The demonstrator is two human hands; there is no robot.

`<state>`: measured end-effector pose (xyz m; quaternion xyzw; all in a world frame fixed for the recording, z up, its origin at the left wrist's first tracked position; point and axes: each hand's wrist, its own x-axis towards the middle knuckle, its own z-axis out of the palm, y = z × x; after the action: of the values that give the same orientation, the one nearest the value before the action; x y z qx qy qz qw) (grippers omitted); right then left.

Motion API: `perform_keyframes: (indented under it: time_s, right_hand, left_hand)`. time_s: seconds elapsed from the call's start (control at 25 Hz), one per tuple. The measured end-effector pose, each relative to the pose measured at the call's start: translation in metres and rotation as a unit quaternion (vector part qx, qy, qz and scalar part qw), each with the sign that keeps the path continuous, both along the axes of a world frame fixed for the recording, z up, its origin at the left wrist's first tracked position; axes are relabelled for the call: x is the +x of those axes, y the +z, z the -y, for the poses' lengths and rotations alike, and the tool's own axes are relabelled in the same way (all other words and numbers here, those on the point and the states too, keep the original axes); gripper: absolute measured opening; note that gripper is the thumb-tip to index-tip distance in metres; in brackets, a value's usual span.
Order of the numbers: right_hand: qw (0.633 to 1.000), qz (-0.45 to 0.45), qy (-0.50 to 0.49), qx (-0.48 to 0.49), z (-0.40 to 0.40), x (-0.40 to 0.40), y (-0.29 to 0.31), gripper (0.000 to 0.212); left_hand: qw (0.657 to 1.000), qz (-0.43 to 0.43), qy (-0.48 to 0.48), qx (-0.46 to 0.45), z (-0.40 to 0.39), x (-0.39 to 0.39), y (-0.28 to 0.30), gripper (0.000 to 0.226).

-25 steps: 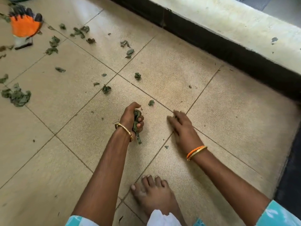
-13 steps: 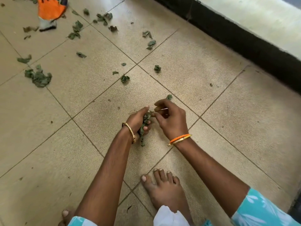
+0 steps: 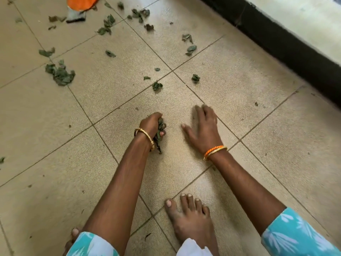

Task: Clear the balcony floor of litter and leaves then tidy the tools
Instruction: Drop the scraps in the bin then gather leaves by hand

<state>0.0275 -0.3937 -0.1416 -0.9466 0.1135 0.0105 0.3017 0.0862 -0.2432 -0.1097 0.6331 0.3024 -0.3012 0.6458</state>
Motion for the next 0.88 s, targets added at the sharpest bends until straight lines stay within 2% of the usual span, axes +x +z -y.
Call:
perform_keyframes:
  time_s: [0.08,0.2,0.24,0.32,0.4,0.48,0.56,0.6,0.72,0.8,0.88]
  right_hand:
    - [0.994,0.071,0.078,-0.02,-0.016,-0.008,-0.01,0.043]
    - [0.982,0.136,0.119,-0.055,-0.022,-0.01,-0.009,0.022]
    - [0.981,0.137,0.122,-0.068,-0.02,-0.006,-0.006,0.018]
    - [0.986,0.083,0.121,-0.074,-0.018,0.006,0.001,0.014]
    - [0.993,0.044,0.106,-0.025,-0.016,0.018,0.012,0.015]
    - [0.994,0.032,0.049,0.088,-0.017,0.031,0.032,0.013]
    - [0.978,0.04,0.006,0.204,-0.025,0.043,0.046,0.012]
    - [0.971,0.047,0.0,0.234,-0.031,0.047,0.048,0.013]
    - [0.976,0.078,0.026,0.2,-0.056,0.057,0.047,0.033]
    - [0.984,0.074,0.086,0.136,-0.063,0.063,0.045,0.046]
    - [0.982,0.068,0.15,0.094,-0.064,0.074,0.048,0.039]
  left_hand:
    - [1.0,-0.009,0.012,-0.007,-0.003,0.001,0.001,0.037]
    - [0.998,-0.019,0.039,-0.034,-0.005,0.0,0.004,0.046]
    - [0.998,-0.023,0.036,-0.038,-0.004,0.0,0.004,0.045]
    - [0.998,-0.032,0.026,-0.038,-0.003,0.0,0.002,0.04]
    - [0.999,-0.027,0.014,-0.032,-0.002,0.003,0.001,0.035]
    - [1.0,-0.006,-0.001,-0.014,-0.002,0.006,-0.001,0.03]
    - [1.0,0.018,-0.011,0.006,-0.001,0.01,-0.001,0.027]
    - [1.0,0.027,-0.013,0.009,-0.001,0.011,-0.001,0.027]
    - [0.999,0.036,0.012,-0.021,-0.004,0.021,-0.001,0.031]
    - [0.999,0.043,0.017,0.009,-0.007,0.03,0.0,0.032]
    - [0.997,0.047,0.03,0.059,-0.013,0.04,0.0,0.031]
